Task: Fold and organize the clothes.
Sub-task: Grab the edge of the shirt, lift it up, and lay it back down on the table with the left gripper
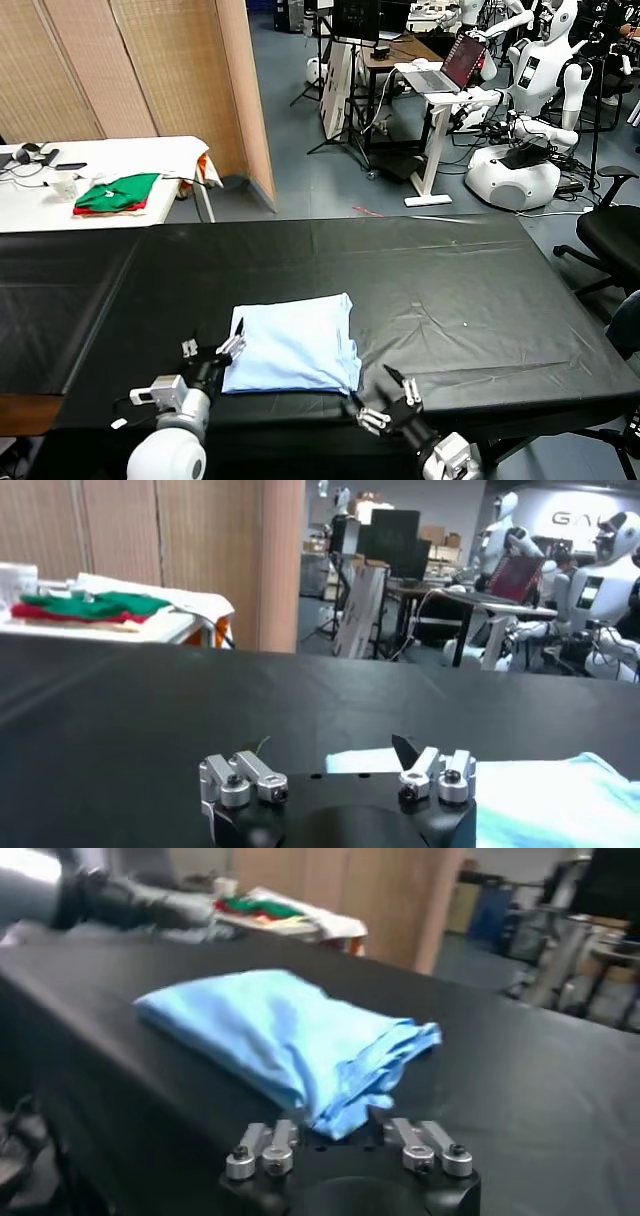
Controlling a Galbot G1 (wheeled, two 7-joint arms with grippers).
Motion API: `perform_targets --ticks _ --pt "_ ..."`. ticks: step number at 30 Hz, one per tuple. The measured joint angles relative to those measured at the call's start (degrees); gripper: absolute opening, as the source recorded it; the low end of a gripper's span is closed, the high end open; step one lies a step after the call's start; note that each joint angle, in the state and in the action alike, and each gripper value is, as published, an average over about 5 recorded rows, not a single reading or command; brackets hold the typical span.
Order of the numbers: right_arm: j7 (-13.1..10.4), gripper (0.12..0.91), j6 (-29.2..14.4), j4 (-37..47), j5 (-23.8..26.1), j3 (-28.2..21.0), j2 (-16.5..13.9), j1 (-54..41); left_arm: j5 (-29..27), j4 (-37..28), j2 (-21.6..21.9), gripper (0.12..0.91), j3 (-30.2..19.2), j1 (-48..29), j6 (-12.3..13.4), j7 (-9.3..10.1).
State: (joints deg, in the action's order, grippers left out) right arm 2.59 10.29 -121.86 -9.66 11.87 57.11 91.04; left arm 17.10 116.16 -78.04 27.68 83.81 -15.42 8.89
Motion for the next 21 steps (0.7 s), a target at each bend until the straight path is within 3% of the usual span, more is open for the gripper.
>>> perform_targets --ticks 3,6,21 --pt "-1.5 0.810 0.2 -1.4 -2.8 2.0 1.3 1.6 1.3 -0.3 -0.7 0.907 0.2 0.2 0.0 -0.04" --pt "-2.4 0.892 0.5 -2.3 -5.3 4.3 2.8 2.6 3.0 -0.4 -1.7 0.907 0.6 0.6 -0.1 0.00" --pt "-3.8 0.907 1.1 -3.7 -11.3 12.5 6.0 1.2 7.7 -2.0 -6.8 0.906 0.8 2.9 0.9 -1.73"
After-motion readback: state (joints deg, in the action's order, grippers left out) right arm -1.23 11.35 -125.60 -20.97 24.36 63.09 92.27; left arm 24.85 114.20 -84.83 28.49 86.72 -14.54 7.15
